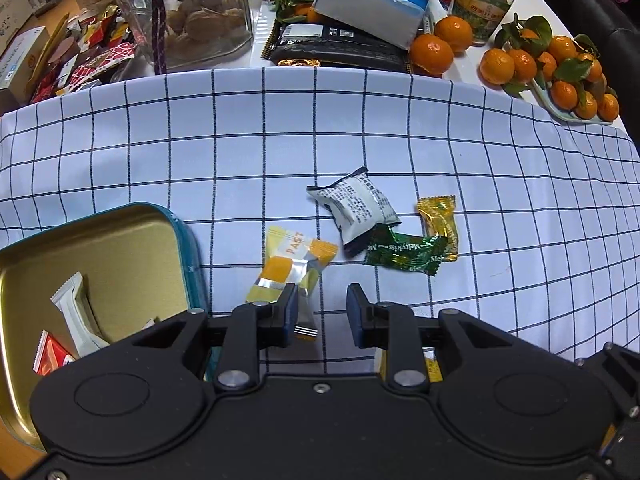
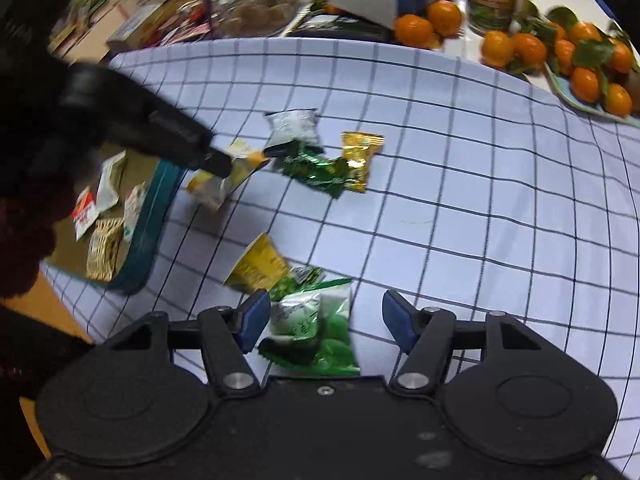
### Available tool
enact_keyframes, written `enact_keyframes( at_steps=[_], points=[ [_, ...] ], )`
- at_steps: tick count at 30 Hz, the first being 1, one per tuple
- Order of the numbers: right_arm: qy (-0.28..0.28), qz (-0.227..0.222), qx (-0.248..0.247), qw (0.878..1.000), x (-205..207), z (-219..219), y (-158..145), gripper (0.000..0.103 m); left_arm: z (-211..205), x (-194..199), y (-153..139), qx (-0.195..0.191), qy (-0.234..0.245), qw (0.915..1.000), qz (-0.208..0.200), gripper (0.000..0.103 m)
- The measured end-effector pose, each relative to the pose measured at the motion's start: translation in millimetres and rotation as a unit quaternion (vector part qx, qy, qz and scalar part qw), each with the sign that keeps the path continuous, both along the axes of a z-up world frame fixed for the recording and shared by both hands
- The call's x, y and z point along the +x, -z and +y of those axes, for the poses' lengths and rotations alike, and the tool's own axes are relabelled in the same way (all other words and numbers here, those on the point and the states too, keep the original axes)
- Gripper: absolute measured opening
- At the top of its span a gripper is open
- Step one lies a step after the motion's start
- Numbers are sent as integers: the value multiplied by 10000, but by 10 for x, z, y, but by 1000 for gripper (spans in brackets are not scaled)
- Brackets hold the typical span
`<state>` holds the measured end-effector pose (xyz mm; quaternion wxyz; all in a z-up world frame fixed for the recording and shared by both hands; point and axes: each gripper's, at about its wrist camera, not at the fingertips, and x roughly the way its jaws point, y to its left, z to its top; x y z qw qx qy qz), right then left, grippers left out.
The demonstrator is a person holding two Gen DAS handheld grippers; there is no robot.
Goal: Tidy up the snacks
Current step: 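Close the left gripper on the yellow PAST packet while the right grasps the green bag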
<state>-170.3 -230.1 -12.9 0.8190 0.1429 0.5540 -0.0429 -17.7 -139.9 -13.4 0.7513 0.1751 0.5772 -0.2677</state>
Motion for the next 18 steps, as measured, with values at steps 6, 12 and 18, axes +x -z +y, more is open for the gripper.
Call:
enact_keyframes(
  at_steps=[6,12,18],
  points=[
    [-206,162,-200,9995,-7,105,81,64,-31,9,-21,-94,-3,10000,28,37],
    [162,153,-269,9994,16,-46,65,61,60,113,-86,-270,-236,9994,19,37],
    [858,251,-440,9950,28,-270,67,57,140,213,-98,-336,-500,9982,68,36]
  ],
)
